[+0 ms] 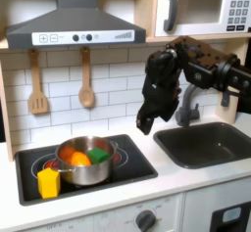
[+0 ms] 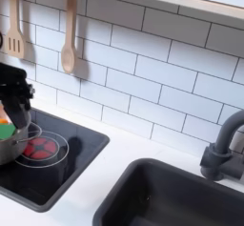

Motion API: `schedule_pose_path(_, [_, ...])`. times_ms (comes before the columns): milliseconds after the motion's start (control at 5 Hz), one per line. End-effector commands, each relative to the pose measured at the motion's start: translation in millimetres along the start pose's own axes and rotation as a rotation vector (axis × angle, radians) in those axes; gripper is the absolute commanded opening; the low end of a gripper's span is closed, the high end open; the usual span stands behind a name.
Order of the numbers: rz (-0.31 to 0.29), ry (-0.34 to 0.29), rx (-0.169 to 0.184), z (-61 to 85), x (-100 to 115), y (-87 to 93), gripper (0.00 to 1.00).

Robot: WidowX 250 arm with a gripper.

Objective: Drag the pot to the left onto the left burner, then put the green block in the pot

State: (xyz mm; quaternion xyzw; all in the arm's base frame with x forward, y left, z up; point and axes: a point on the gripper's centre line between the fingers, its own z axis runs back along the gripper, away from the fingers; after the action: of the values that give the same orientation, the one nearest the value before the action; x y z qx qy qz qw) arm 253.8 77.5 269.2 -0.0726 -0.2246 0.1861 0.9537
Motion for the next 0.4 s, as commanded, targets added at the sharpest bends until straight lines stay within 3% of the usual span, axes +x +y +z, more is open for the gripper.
schedule_pose_path(0, [-0.043, 0.201, 0.020, -25.7, -7.0, 0.9, 1.00])
schedule_pose_path(200, [-0.059, 0.238, 0.024, -37.1, -8.5, -0.4, 1.00])
